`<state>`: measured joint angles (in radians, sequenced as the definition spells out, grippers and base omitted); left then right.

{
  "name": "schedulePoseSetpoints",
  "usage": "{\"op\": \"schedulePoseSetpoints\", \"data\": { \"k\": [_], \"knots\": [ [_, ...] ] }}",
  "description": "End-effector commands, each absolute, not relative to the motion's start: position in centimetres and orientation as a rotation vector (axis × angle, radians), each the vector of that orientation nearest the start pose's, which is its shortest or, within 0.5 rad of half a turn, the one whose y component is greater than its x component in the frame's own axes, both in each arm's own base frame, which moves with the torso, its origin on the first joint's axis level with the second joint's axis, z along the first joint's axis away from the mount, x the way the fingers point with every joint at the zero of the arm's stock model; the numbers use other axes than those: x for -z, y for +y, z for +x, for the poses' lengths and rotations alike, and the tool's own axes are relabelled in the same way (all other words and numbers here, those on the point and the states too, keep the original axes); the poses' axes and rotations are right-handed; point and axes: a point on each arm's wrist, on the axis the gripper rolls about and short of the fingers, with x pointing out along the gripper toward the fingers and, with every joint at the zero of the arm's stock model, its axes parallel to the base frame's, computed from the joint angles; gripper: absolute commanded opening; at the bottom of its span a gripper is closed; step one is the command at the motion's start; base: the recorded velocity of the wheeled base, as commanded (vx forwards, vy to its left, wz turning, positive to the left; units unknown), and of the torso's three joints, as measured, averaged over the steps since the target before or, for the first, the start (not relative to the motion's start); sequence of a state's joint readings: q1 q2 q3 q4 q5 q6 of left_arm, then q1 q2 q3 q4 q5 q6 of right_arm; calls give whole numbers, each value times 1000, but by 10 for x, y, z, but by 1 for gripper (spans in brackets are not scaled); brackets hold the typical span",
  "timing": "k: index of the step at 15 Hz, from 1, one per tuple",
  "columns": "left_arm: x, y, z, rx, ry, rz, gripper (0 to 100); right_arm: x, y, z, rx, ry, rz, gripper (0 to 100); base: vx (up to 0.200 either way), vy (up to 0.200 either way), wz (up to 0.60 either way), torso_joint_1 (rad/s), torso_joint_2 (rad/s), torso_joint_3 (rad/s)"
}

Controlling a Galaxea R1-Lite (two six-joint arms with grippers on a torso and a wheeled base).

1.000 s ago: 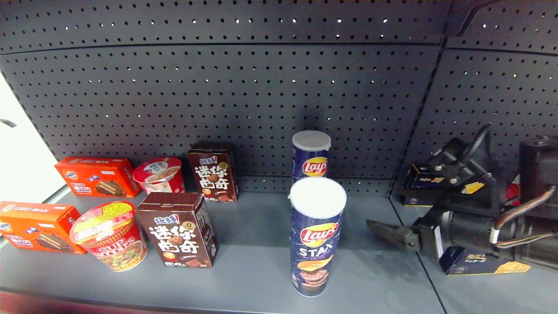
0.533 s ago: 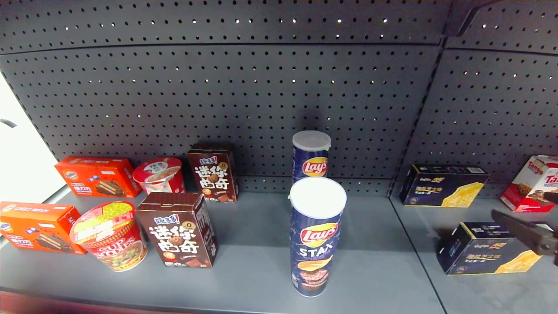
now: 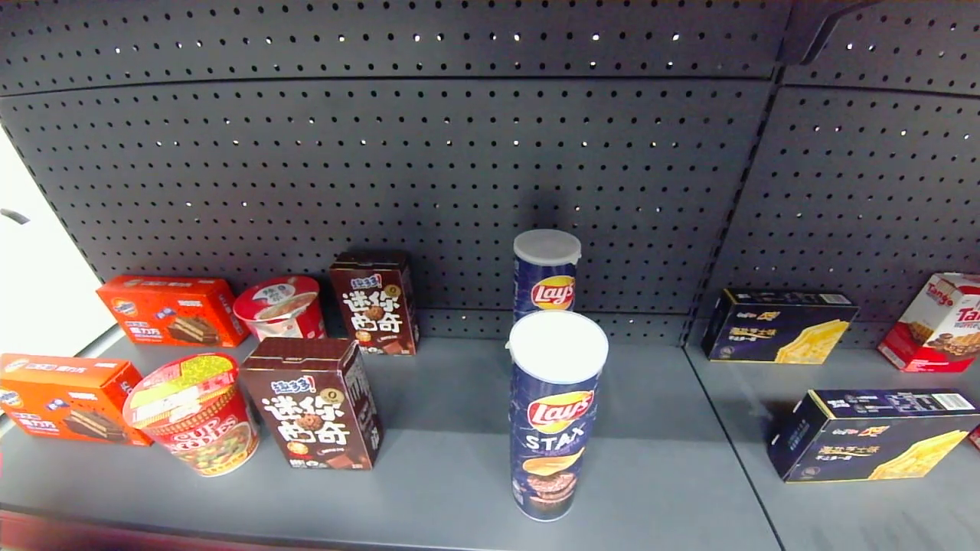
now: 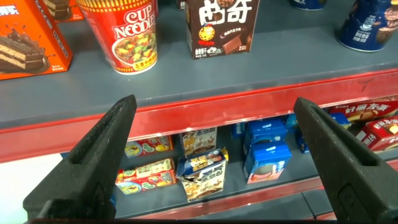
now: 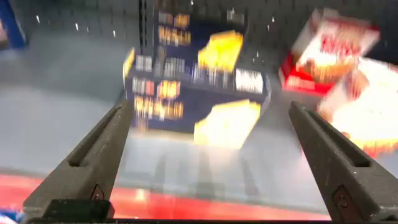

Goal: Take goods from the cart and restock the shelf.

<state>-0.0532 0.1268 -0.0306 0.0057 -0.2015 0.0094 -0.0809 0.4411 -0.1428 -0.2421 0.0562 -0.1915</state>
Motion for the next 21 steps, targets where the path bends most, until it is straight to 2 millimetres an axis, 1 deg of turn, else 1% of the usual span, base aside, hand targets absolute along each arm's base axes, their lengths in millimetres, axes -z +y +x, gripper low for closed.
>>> {"op": "schedulePoseSetpoints", "data": {
  "k": [1,2,4,5,7,9,10,11,12,13,14,15,16,17,18,19,20,21],
  "knots": [
    [-86,-4,-15,255,100,2,100,-106,3,-14,47,24,-216,100,0,0,0,0,0,0],
    [-86,-4,-15,253,100,2,100,-96,4,-21,45,42,-232,100,0,0,0,0,0,0],
    [-85,-4,-16,252,86,6,100,-92,4,-20,30,64,-252,100,0,0,0,0,0,0],
    [-85,-3,-19,241,50,13,100,-85,6,-18,-62,74,-271,100,0,0,0,0,0,0],
    [-84,-3,-19,231,44,18,100,-86,6,-18,-88,69,-275,100,0,0,0,0,0,0],
    [-84,-4,-19,226,43,26,100,-85,6,-18,-84,68,-229,100,0,0,0,0,0,0],
    [-84,-3,-19,212,41,27,100,-86,5,-17,-31,54,-166,100,0,0,0,0,0,0],
    [-84,-3,-19,200,42,25,100,-85,2,-16,98,33,-109,100,0,0,0,0,0,0],
    [-84,-3,-20,192,41,21,100,-85,0,-16,173,22,-44,100,0,0,0,0,0,0],
    [-84,-3,-21,191,30,24,100,-85,0,-16,183,17,0,100,0,0,0,0,0,0],
    [-83,-4,-22,186,10,23,100,-85,1,-16,154,17,13,100,0,0,0,0,0,0],
    [-83,-4,-24,183,-4,25,100,-85,2,-16,80,26,9,100,0,0,0,0,0,0],
    [-83,-4,-24,182,-13,25,100,-84,2,-15,86,42,-8,100,0,0,0,0,0,0],
    [-83,-4,-24,182,-13,25,100,-84,2,-16,148,32,-21,100,0,0,0,0,0,0],
    [-83,-4,-24,182,-11,25,100,-85,0,-16,247,24,-18,100,0,0,0,0,0,0],
    [-83,-4,-24,179,-12,28,100,-85,-1,-16,290,23,-22,100,0,0,0,0,0,0],
    [-83,-4,-24,179,-12,28,100,-85,-1,-16,288,25,-25,100,0,0,0,0,0,0],
    [-83,-4,-24,192,-12,31,100,-85,2,-16,145,27,-26,100,0,0,0,0,0,0]
  ]
}}
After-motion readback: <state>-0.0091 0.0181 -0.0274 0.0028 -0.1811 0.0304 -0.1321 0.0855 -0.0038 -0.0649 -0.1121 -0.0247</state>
